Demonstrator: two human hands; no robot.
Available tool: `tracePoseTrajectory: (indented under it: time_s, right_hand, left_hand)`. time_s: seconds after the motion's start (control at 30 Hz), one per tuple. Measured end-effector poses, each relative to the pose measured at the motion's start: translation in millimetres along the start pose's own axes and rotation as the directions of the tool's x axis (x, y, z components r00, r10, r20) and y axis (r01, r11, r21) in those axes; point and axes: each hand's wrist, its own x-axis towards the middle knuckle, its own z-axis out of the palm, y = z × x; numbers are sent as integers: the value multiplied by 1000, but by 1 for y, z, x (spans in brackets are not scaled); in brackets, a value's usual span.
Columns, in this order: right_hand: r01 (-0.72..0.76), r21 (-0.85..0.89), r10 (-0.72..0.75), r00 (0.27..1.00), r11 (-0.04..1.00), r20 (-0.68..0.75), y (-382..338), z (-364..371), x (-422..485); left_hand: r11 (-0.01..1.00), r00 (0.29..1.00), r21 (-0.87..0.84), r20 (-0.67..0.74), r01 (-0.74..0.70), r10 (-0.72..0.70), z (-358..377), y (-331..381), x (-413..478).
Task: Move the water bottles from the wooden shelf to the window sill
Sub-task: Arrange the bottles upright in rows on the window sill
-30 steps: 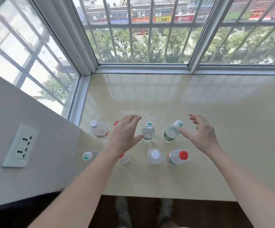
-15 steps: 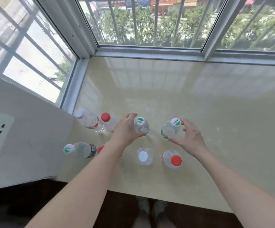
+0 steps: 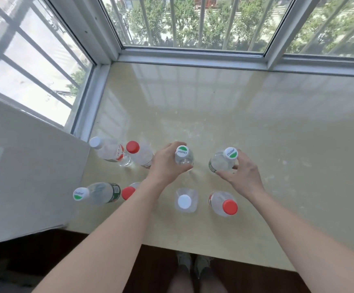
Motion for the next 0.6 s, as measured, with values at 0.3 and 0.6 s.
tracePoseTrajectory:
  time_s: [0.3, 0.6]
  right_hand:
    - [-21, -32, 22, 1000, 999, 14, 0, -1, -17]
    - [-35, 33, 35, 999, 999, -2, -4, 3, -13]
  left_hand:
    - [999, 999, 12, 19, -31, 30, 7, -2, -4]
    - [999, 999, -10, 5, -50, 50, 10, -2, 0]
